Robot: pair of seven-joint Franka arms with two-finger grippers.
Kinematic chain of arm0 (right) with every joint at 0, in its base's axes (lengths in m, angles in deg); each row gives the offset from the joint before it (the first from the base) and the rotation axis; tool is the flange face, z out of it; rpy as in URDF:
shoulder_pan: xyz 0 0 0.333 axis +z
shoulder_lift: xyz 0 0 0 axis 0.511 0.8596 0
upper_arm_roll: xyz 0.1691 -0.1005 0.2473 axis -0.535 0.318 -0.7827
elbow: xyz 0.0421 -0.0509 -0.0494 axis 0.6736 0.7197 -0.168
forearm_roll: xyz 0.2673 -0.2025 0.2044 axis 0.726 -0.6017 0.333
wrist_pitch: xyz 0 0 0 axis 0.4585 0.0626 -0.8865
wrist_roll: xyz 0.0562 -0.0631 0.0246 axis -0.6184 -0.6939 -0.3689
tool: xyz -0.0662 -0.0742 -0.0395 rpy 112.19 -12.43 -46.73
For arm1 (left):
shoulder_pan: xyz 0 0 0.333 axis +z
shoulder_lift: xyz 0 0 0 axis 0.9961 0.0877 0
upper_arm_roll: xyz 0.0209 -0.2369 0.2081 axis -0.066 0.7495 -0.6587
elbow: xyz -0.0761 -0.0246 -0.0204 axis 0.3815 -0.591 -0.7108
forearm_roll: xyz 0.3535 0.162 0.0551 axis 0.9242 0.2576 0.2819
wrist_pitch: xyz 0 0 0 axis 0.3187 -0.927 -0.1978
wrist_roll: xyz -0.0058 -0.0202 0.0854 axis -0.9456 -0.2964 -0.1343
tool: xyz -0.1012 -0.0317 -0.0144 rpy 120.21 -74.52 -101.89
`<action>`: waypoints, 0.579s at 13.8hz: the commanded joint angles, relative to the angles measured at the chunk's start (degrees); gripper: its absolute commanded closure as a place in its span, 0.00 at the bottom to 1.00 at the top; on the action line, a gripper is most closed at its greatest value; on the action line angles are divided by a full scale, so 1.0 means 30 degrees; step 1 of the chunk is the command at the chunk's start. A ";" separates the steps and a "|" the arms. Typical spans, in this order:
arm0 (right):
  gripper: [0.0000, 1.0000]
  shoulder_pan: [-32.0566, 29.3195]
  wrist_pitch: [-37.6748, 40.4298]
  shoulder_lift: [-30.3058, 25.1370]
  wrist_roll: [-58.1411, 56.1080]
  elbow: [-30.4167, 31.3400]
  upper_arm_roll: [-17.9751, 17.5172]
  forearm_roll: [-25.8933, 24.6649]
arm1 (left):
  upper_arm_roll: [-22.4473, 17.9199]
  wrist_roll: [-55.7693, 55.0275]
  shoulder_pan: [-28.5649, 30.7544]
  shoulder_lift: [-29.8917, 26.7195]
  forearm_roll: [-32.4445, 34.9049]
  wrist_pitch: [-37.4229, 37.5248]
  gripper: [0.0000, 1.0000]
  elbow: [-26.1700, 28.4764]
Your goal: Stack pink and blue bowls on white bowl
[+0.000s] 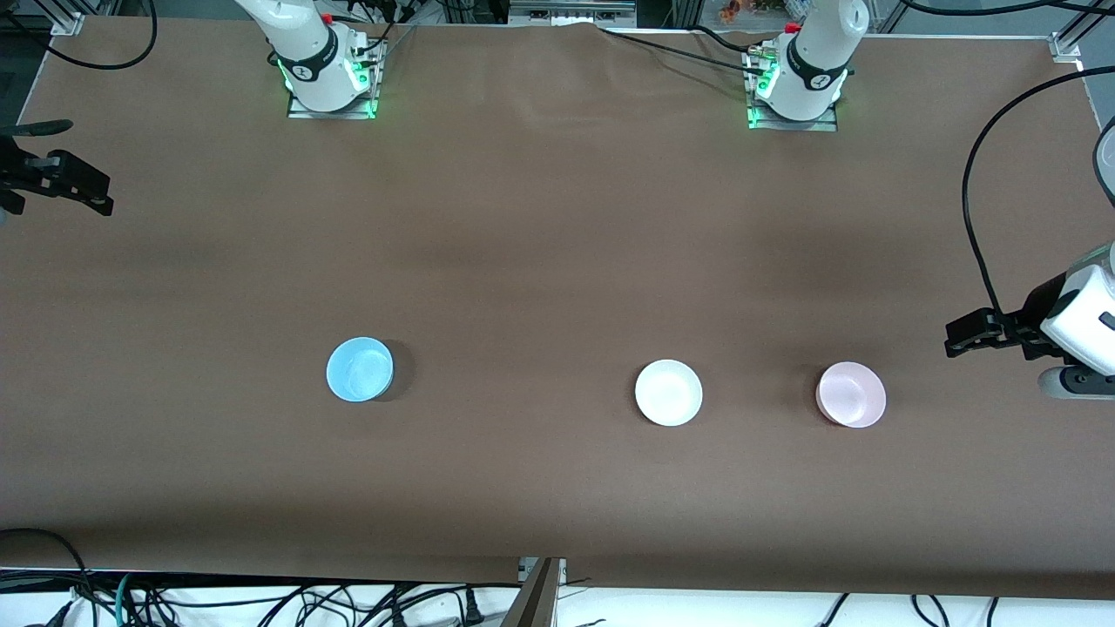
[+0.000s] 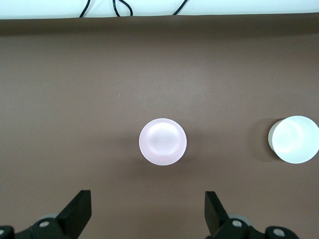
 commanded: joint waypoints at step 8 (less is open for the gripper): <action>0.00 0.1730 -0.0558 -0.0233 -0.0074 0.0731 0.1706 -0.0039 | -0.0095 0.1886 0.2087 0.1014 -0.3247 -0.0878 0.00 -0.0066</action>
